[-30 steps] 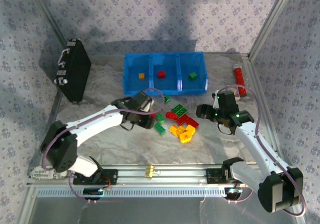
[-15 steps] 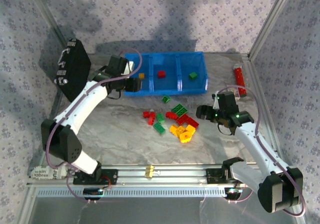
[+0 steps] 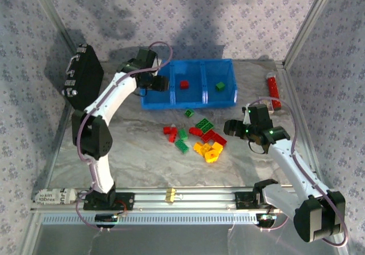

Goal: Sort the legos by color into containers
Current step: Place the lego in the container.

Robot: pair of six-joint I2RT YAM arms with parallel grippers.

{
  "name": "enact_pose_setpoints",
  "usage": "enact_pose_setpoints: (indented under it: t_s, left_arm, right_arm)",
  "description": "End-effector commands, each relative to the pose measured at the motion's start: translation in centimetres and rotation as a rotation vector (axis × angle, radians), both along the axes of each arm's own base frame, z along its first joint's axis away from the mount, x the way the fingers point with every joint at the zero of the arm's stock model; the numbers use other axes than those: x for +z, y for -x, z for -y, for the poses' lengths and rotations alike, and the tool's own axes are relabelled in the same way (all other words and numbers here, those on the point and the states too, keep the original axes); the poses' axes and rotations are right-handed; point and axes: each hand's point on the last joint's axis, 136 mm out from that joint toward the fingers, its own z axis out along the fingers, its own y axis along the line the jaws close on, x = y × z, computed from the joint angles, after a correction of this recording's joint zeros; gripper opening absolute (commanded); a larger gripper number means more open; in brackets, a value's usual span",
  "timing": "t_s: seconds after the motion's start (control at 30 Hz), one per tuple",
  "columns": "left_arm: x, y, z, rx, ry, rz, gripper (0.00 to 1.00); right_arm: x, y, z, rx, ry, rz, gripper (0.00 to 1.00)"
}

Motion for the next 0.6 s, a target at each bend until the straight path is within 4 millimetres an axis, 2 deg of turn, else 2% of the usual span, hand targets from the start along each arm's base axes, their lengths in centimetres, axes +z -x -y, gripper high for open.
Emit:
enact_pose_setpoints:
  t_s: [0.0, 0.07, 0.17, 0.27, 0.3, 0.37, 0.57]
  left_arm:
    - [-0.3, -0.9, -0.1, -0.014, -0.011, -0.026, 0.66]
    - [-1.1, -1.6, -0.1, -0.009, -0.016, -0.039, 0.66]
    - [-1.2, -2.7, -0.4, 0.014, -0.022, -0.042, 0.76]
    - [-0.3, -3.0, -0.4, 0.026, -0.004, -0.022, 0.9]
    - [0.3, -3.0, -0.4, 0.029, 0.009, -0.003, 0.91]
    - [1.3, -2.7, -0.4, 0.031, 0.029, 0.034, 0.91]
    - [3.1, 0.2, -0.7, 0.017, 0.047, 0.074, 0.9]
  right_arm:
    - [-0.5, 0.7, 0.0, 0.013, -0.005, -0.032, 0.81]
    - [-0.6, 0.8, -0.1, 0.016, -0.007, -0.036, 0.81]
    - [-0.6, 0.9, -0.3, 0.025, -0.012, -0.041, 0.81]
    - [-0.5, 1.1, -0.3, 0.03, -0.012, -0.043, 0.81]
    - [-0.6, 1.1, -0.3, 0.031, -0.011, -0.043, 0.81]
    - [-0.8, 1.3, -0.2, 0.029, -0.008, -0.044, 0.81]
    - [-1.0, 1.4, -0.5, 0.039, -0.014, -0.048, 0.81]
